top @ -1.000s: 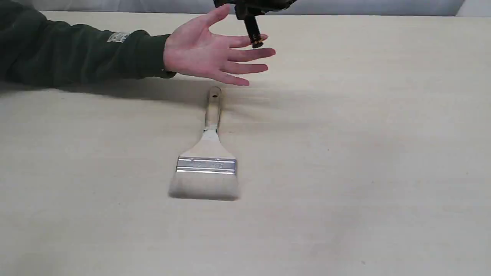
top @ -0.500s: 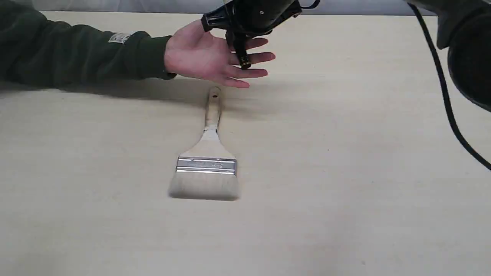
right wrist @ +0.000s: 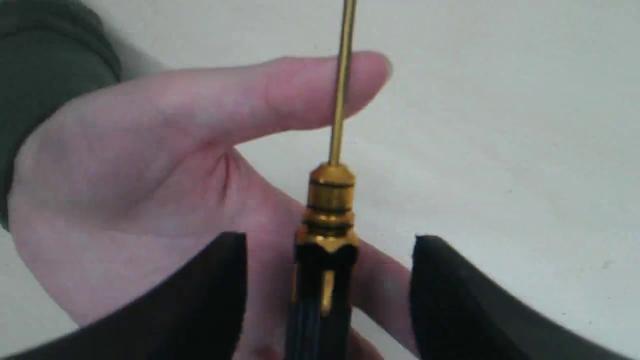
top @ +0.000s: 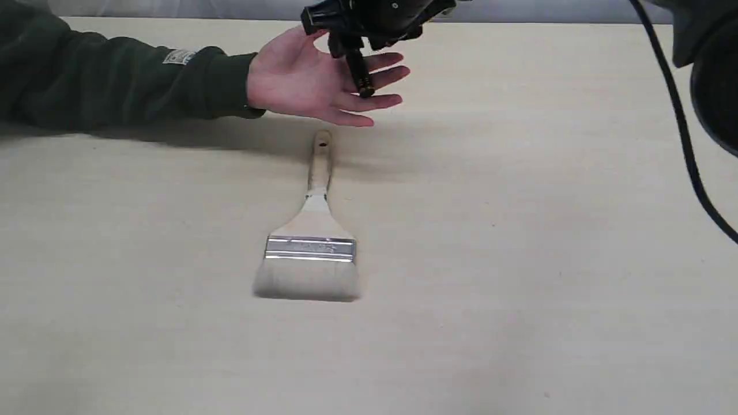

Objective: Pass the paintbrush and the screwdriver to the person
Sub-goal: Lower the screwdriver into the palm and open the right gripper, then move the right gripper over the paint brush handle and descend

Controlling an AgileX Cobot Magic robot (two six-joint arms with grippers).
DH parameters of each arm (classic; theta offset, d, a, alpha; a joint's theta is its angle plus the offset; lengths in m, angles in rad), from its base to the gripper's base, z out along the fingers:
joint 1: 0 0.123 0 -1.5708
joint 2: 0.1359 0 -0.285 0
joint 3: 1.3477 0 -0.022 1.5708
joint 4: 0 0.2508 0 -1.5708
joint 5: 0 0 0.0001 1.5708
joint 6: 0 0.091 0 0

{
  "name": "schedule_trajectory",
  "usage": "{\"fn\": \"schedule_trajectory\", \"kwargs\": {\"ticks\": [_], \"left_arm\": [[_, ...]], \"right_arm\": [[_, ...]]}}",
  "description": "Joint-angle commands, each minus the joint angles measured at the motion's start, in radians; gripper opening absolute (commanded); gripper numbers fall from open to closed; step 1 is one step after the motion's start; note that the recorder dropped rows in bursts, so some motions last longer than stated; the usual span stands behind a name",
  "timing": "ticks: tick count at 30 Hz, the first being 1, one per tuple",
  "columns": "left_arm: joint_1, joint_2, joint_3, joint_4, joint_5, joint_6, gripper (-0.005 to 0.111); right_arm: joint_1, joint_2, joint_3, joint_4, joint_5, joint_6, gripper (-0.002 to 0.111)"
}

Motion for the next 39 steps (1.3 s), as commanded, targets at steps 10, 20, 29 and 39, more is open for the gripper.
{"fn": "schedule_trajectory", "kwargs": {"ticks": [10,20,29,39], "left_arm": [[-0.007,-0.002,0.002,-0.002,-0.011,-0.002,0.000],[-0.007,-0.002,0.002,-0.004,-0.010,-0.002,0.000],[-0.007,-0.002,0.002,-0.004,-0.010,-0.002,0.000],[-0.007,-0.002,0.002,-0.004,-0.010,-0.002,0.000]], "right_arm": [[-0.003,-0.163,0.022,-0.006,0.132,-0.042,0.053],[-0.003,-0.358,0.297,-0.006,0.053,-0.083,0.053],[0.009,-0.598,0.669,0.053,-0.124,-0.103,0.053],[0.090,-0.666,0.961,0.096,-0.310,-0.097,0.053]]}}
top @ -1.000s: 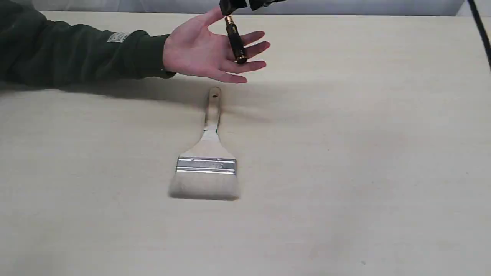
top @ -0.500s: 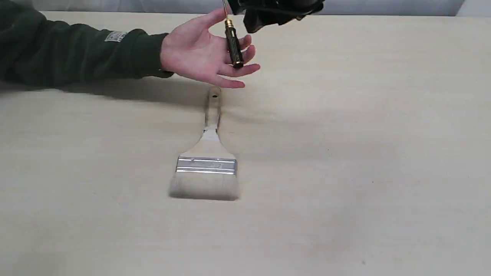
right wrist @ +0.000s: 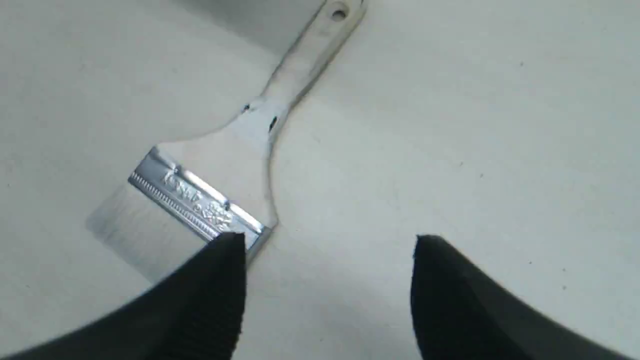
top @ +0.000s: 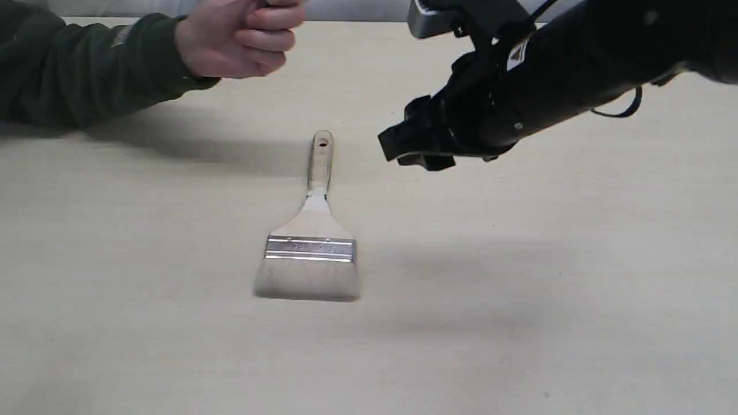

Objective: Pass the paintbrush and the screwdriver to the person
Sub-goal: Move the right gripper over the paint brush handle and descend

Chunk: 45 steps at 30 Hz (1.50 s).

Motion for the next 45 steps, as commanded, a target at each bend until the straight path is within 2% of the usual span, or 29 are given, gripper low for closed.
{"fn": "schedule_trajectory", "kwargs": {"ticks": [1,9,25,33,45], "left_arm": [[-0.007,-0.002,0.002,-0.004,-0.010,-0.002,0.000],[-0.007,-0.002,0.002,-0.002,-0.012,-0.002,0.000],[-0.007,-0.002,0.002,-0.002,-0.012,-0.002,0.000],[-0.007,-0.002,0.002,-0.004,-0.009,-0.002,0.000],[-0.007,-0.002,0.002,-0.004,-0.009,-0.002,0.000]], "right_arm": [[0.013,0.017,0.022,0.033,-0.046,-0.010,0.053],[0.013,0.116,-0.013,0.122,-0.053,-0.072,0.053],[0.016,0.352,-0.282,0.239,0.078,-0.096,0.053],[0.066,0.465,-0.392,0.224,0.096,-0.062,0.053],[0.070,0.573,-0.483,0.093,0.165,0.092,0.054]]}}
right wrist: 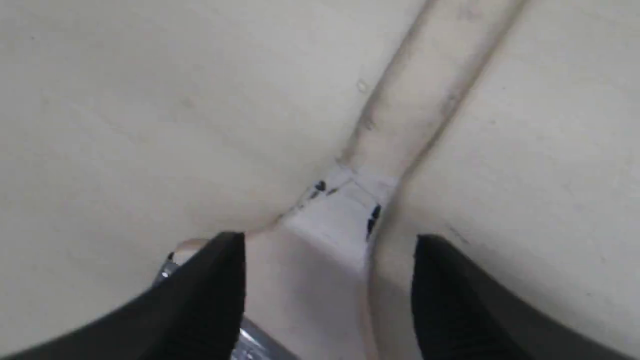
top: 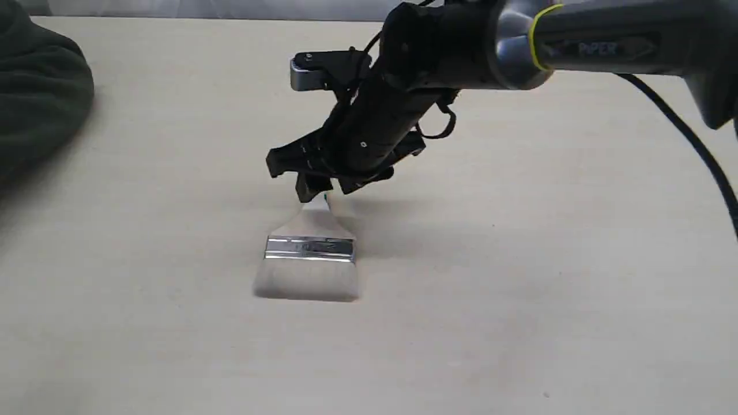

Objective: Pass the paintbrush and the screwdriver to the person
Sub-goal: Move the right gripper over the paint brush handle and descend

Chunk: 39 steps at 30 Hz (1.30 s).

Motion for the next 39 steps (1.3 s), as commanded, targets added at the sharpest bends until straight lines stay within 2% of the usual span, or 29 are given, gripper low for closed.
{"fn": "schedule_trajectory", "kwargs": {"ticks": [1,6,21,39], "left_arm": [[-0.007,-0.002,0.002,-0.004,-0.009,-0.002,0.000],[-0.007,-0.002,0.002,-0.004,-0.009,-0.002,0.000],[-0.007,-0.002,0.002,-0.002,-0.013,-0.002,0.000],[-0.007,-0.002,0.002,-0.002,-0.013,-0.002,0.000]], "right_arm": [[0.002,0.014,-0.027,-0.027,0.033,0.016,0.055],[0.002,0.035,-0.058,-0.020,0.051,0.032,0.064],[0.002,0.084,-0.062,-0.027,0.030,0.069,0.064],[0.002,0.141,-0.152,-0.038,0.092,0.127,0.060]]}}
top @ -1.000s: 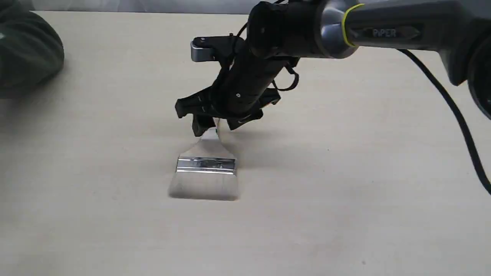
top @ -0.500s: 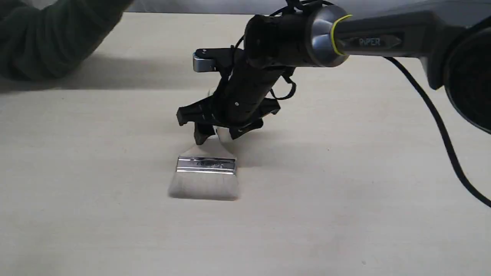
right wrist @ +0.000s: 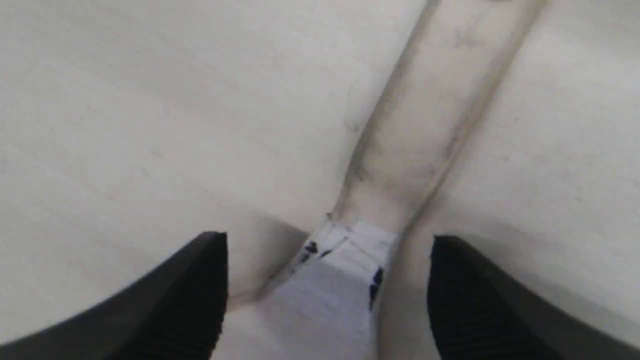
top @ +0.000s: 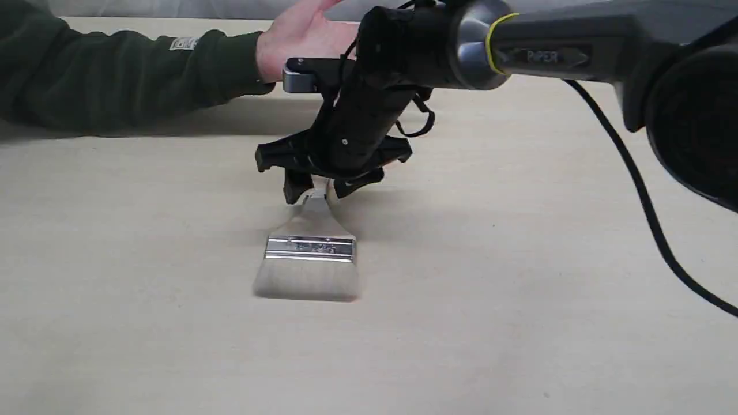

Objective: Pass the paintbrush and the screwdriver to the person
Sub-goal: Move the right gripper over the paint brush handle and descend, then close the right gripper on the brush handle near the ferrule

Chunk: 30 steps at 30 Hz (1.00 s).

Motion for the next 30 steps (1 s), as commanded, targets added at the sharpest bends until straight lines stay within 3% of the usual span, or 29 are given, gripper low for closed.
{"fn": "schedule_trajectory", "kwargs": {"ticks": [1,10,17,24,30], "left_arm": [[-0.007,-0.002,0.002,-0.002,-0.013,-0.002,0.000],[-0.007,-0.002,0.002,-0.004,-0.010,-0.002,0.000],[-0.007,-0.002,0.002,-0.002,-0.010,-0.002,0.000],[-0.007,-0.002,0.002,-0.002,-0.010,-0.002,0.000],[-0.007,-0.002,0.002,-0.002,-0.010,-0.002,0.000]], "right_arm": [[0.002,0.033,-0.006,-0.028,0.015,0.023,0.060],[0.002,0.065,-0.006,-0.092,0.036,0.067,0.060],[0.017,0.069,-0.034,-0.188,0.117,0.080,0.041],[0.099,0.073,-0.111,-0.412,0.215,0.207,0.041],[0.106,0.073,-0.122,-0.424,0.296,0.207,0.041]]}}
